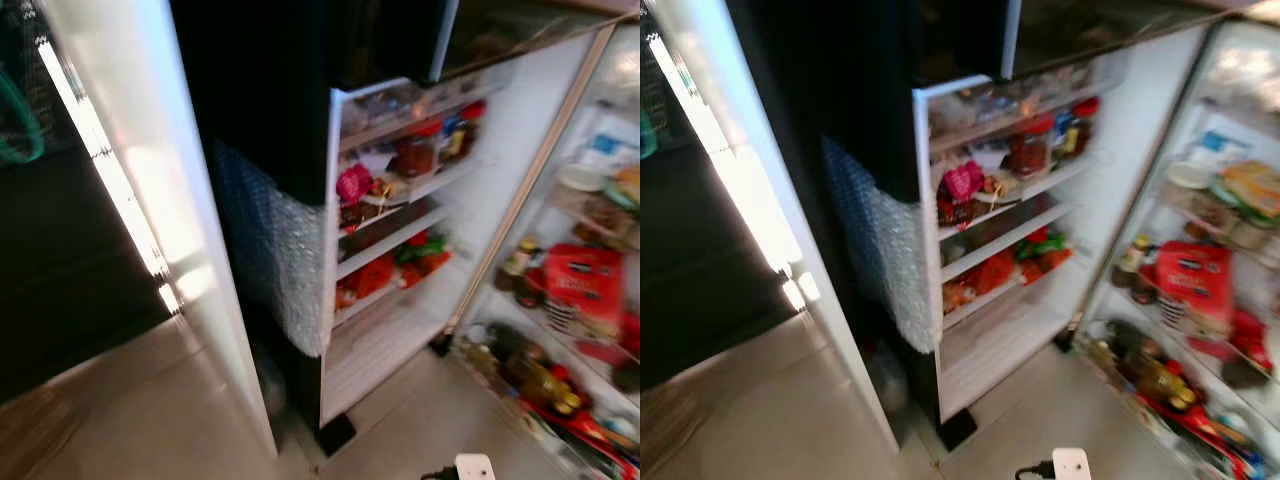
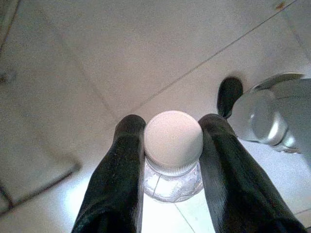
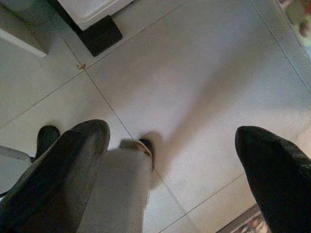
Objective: Restocking fridge
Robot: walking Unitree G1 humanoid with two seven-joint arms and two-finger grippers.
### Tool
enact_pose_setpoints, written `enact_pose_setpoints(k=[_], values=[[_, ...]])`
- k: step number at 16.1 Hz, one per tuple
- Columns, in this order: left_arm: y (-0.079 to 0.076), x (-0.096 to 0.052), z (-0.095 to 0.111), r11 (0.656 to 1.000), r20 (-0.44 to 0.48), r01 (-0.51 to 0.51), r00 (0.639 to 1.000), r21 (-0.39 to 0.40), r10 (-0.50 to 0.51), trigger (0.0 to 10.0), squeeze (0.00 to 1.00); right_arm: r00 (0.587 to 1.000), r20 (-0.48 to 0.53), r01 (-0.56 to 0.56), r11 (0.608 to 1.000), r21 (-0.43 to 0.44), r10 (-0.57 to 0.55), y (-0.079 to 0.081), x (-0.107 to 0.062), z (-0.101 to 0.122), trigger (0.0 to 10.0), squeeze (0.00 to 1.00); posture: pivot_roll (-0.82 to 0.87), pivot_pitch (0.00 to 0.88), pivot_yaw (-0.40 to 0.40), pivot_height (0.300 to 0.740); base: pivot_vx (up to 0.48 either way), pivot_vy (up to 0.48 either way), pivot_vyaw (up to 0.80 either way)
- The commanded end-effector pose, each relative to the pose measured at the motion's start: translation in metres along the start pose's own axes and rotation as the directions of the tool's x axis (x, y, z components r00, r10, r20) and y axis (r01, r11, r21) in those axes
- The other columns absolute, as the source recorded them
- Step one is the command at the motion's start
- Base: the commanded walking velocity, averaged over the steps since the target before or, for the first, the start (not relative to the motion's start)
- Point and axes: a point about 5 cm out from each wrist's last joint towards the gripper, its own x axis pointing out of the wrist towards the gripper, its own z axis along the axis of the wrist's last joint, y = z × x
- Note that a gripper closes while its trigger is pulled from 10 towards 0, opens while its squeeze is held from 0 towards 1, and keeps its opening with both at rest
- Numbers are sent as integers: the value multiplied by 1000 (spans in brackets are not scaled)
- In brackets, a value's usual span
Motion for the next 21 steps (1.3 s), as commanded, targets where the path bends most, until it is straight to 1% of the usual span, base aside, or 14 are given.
enact_pose_setpoints(k=[1,5,9,10,11,12,15,18,19,21], values=[[-7,-1,-6,1000,-20,20,1000,7,-20,10000,0,1000,-2,13,1000,8,-13,-6,-1,-2,10000,0,-16,0,25,740,0,-480,800],[-7,-1,-6,1000,-18,21,1000,2,-21,10000,0,1000,-4,21,999,32,-21,-7,-1,-2,10000,0,-20,0,23,740,0,-480,0],[-6,-1,-6,1000,-19,21,1000,5,-21,10000,0,1000,0,22,1000,14,-22,-7,-1,-1,10000,0,-24,0,27,740,0,-480,0],[-6,-1,-6,1000,-19,20,1000,4,-20,10000,0,1000,5,25,1000,-11,-25,-8,-1,0,10000,0,-21,0,27,740,0,-480,575],[-6,-1,-6,1000,-18,20,1000,6,-20,10000,0,1000,3,29,1000,-8,-28,-8,-1,-1,10000,0,-18,0,28,740,0,-480,800],[-6,-1,-6,1000,-18,21,1000,9,-21,10000,0,1000,1,25,1000,5,-25,-7,-1,-2,10000,0,-18,0,28,740,0,-480,0],[-6,-1,-6,1000,-17,23,1000,13,-23,10000,0,1000,0,23,1000,11,-23,-7,-1,-3,10000,0,-20,0,30,740,0,-445,0],[-5,-1,-7,999,-13,32,999,40,-31,10000,0,1000,-8,9,1000,12,-9,-5,-2,-6,10000,0,-38,0,45,740,0,0,0],[-5,-1,-5,998,5,33,999,55,-33,10000,0,1000,-12,6,1000,8,-6,-5,-2,-7,10000,0,-40,0,46,740,0,0,0],[-4,-2,-3,998,49,10,999,58,-12,10000,0,1000,-18,2,1000,0,-2,-5,-2,-9,10000,0,-43,0,49,740,0,0,0]])
